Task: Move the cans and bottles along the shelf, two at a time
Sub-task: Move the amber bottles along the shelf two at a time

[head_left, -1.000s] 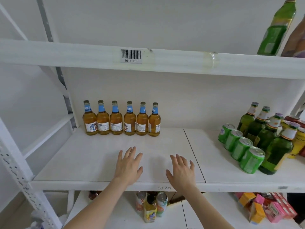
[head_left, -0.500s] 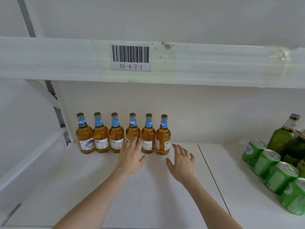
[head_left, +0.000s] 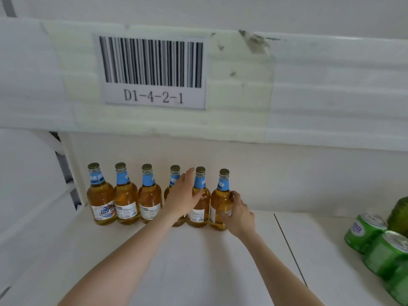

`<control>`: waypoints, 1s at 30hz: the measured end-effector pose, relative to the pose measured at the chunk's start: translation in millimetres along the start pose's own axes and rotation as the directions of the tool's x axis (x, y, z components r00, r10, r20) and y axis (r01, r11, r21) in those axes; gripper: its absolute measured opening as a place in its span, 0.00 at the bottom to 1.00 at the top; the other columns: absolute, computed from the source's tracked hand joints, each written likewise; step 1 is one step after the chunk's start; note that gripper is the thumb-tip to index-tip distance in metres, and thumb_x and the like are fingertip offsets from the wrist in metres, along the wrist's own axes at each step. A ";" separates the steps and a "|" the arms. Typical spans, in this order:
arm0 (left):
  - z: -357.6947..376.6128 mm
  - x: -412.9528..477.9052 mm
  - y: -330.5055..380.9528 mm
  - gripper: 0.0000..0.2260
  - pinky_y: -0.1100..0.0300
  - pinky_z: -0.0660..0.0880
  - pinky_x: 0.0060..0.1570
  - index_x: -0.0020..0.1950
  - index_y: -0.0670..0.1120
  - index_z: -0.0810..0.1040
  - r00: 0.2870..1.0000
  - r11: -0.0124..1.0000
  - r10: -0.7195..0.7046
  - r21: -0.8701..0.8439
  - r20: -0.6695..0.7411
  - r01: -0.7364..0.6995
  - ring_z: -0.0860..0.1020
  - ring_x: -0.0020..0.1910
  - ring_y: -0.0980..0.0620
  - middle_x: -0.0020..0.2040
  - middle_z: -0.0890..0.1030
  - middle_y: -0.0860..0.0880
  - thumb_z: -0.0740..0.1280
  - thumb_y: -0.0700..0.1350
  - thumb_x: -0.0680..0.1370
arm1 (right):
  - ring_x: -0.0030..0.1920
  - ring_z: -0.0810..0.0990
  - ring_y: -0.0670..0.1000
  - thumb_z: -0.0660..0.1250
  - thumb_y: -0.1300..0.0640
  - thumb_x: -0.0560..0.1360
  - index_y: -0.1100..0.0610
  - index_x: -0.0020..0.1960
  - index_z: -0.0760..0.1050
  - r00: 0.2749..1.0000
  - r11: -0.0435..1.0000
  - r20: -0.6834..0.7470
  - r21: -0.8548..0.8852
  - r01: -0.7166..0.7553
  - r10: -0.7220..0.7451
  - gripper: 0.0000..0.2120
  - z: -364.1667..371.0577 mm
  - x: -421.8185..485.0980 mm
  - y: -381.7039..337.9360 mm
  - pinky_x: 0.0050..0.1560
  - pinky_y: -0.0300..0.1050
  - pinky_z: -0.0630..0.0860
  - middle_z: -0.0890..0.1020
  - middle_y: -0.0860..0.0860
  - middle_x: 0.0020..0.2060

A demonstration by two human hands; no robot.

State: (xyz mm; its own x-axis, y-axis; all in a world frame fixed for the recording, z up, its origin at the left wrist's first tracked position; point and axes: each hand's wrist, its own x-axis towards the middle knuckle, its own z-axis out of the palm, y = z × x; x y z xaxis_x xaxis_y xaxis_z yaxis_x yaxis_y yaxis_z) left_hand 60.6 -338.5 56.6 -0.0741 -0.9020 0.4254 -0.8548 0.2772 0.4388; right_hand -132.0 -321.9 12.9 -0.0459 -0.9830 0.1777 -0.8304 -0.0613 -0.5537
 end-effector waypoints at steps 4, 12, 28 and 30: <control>5.0 15.3 5.4 0.30 0.55 0.78 0.56 0.77 0.50 0.55 0.989 0.977 -0.116 -0.171 0.088 0.130 0.79 0.59 0.50 0.69 0.74 0.47 0.64 0.53 0.80 | 0.55 0.78 0.54 0.73 0.44 0.70 0.50 0.70 0.60 0.999 0.975 0.039 0.217 -0.044 0.037 0.35 10.5 17.2 -1.7 0.54 0.53 0.77 0.77 0.48 0.58; 15.0 18.9 12.3 0.17 0.61 0.72 0.51 0.68 0.46 0.69 0.970 0.901 -0.158 -0.375 0.185 0.218 0.77 0.53 0.54 0.59 0.79 0.48 0.62 0.52 0.81 | 0.41 0.78 0.39 0.81 0.50 0.60 0.45 0.58 0.67 0.989 0.874 0.083 0.463 -0.146 0.121 0.33 21.4 29.7 8.9 0.35 0.30 0.70 0.79 0.38 0.44; 14.3 -20.4 29.2 0.13 0.62 0.76 0.48 0.59 0.44 0.71 0.982 0.865 -0.154 -0.465 0.111 0.188 0.80 0.48 0.53 0.49 0.81 0.47 0.60 0.53 0.82 | 0.49 0.80 0.43 0.83 0.56 0.57 0.41 0.58 0.70 0.988 0.744 0.067 0.652 -0.147 0.136 0.35 7.3 -33.2 16.9 0.42 0.34 0.74 0.81 0.41 0.49; 8.1 -28.2 29.4 0.13 0.68 0.73 0.45 0.59 0.44 0.71 0.979 0.845 -0.167 -0.494 0.120 0.205 0.79 0.48 0.55 0.49 0.81 0.47 0.60 0.52 0.82 | 0.49 0.81 0.44 0.82 0.56 0.58 0.41 0.58 0.70 0.985 0.729 0.073 0.665 -0.163 0.154 0.34 5.1 -43.1 15.9 0.42 0.35 0.75 0.81 0.42 0.49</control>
State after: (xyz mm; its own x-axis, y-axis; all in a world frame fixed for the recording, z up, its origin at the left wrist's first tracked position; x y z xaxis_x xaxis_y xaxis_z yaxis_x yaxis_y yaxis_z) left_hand 33.5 -307.6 51.0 0.0085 -0.9688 0.2477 -0.4835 0.2129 0.8491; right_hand -140.3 -281.3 -7.7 -0.1322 -0.9907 0.0308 -0.2291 0.0003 -0.9734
